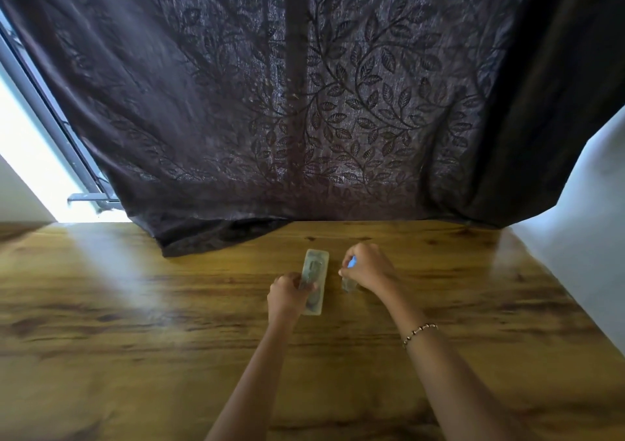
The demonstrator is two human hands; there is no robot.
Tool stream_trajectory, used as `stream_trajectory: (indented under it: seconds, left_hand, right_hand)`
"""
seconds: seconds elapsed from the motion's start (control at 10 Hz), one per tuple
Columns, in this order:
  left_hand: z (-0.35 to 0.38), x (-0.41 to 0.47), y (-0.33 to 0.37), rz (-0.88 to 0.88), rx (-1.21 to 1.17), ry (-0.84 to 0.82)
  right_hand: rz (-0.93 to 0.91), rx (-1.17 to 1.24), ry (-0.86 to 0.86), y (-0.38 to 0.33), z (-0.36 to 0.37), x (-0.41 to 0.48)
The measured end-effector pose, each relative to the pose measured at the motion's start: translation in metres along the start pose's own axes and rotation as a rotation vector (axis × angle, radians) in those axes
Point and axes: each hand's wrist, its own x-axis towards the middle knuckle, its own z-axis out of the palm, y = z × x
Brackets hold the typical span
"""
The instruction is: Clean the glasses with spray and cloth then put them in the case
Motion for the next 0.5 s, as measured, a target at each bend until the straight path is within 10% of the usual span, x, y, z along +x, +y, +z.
stream_trajectory:
  seconds: [0.5]
  left_hand:
    - [-0.006, -0.001, 0.021, 0.112, 0.178, 0.127]
  right_hand:
    - [-0.081, 0.001, 0.03, -0.007, -0.008, 0.001]
